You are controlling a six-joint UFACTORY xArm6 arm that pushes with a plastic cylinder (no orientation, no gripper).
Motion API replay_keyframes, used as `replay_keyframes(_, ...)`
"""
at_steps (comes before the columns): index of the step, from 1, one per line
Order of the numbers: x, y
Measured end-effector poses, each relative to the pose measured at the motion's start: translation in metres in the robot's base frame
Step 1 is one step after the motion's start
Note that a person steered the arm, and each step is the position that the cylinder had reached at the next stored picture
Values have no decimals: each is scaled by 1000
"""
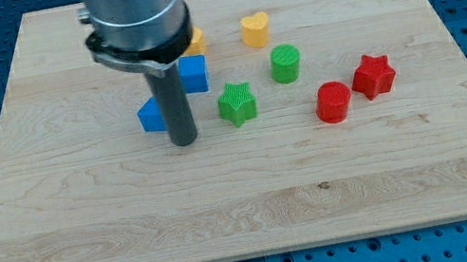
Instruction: Slide the blue triangle towards the top center
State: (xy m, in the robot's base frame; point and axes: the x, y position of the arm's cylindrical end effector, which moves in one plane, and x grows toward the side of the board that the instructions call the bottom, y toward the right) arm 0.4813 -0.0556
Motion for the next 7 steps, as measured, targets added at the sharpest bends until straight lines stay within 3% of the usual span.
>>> replay_keyframes(3,-5,-51)
replay_keyframes(5,-35,-51)
replay_keyframes(7,-35,-51)
